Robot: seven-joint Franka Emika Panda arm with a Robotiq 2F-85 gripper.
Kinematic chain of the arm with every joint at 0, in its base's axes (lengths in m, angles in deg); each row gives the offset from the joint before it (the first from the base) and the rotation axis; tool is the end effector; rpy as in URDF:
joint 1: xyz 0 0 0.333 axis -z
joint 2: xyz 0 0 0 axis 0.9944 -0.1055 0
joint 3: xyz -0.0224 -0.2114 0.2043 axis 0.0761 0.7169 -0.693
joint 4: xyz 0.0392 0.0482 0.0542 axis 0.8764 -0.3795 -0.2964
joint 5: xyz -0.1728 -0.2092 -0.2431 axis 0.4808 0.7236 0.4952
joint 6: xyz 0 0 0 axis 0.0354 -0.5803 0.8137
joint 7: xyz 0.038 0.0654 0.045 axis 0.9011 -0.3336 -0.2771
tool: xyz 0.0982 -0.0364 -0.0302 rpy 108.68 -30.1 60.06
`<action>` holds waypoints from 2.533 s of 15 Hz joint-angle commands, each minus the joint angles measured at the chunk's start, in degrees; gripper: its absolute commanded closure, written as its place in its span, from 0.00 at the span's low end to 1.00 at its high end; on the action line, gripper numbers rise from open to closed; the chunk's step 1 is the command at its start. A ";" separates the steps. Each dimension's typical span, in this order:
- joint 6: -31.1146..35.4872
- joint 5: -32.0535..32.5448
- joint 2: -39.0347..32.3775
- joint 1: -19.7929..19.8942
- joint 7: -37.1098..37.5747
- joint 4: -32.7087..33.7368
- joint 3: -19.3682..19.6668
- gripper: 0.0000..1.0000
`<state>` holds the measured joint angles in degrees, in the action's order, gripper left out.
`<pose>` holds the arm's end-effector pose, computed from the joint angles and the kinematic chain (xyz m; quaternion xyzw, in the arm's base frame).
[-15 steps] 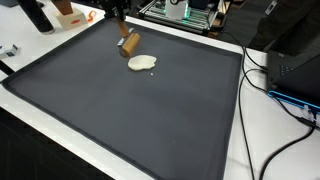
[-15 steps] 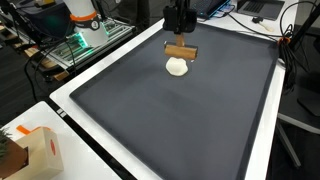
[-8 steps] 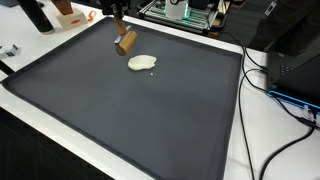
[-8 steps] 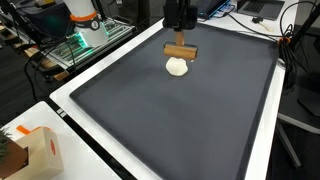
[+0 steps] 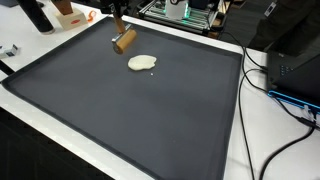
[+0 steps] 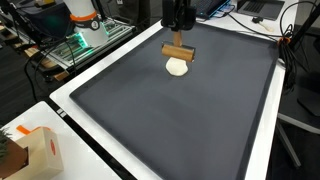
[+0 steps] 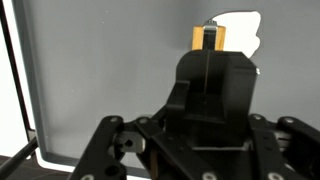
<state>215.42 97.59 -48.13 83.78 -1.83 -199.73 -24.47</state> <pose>0.5296 -0.0011 0.3936 0.9953 0.0669 0.0387 0.0581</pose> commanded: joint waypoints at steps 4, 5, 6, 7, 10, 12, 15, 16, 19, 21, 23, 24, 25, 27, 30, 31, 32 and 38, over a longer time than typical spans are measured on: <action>-14.66 9.91 -0.60 -1.82 23.63 4.97 -0.69 0.77; -16.75 10.16 -0.88 -2.05 25.72 5.64 -0.86 0.77; -18.44 10.30 -1.18 -2.27 27.42 6.18 -1.03 0.77; -19.90 10.38 -1.53 -2.48 28.75 6.71 -1.17 0.77; -22.81 11.06 -2.79 -3.23 32.92 7.90 -1.51 0.77; -23.87 11.72 -3.68 -3.76 35.07 8.56 -1.58 0.77; -25.67 14.18 -5.22 -4.78 39.49 9.45 -1.51 0.77; -26.55 15.12 -5.78 -5.09 41.00 9.82 -1.46 0.77; -29.42 18.50 -7.56 -6.14 45.82 10.82 -1.39 0.77; -30.92 19.81 -8.71 -6.68 48.09 11.52 -1.36 0.77; -32.04 20.80 -9.86 -7.17 50.08 12.19 -1.30 0.77; -32.59 21.12 -10.40 -7.37 50.83 12.59 -1.26 0.77; -33.03 21.47 -11.05 -7.58 51.55 13.02 -1.22 0.77; -33.79 22.29 -12.25 -8.01 52.98 13.68 -1.15 0.77; -34.82 23.26 -13.77 -8.64 54.82 14.69 -1.04 0.77; -35.25 23.74 -14.29 -8.92 55.90 15.07 -0.95 0.77; -35.50 23.90 -14.72 -9.09 56.49 15.41 -0.92 0.77; -36.66 25.14 -16.97 -10.28 57.92 17.50 -1.02 0.77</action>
<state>181.38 120.71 -63.76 74.82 54.93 -184.20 -25.88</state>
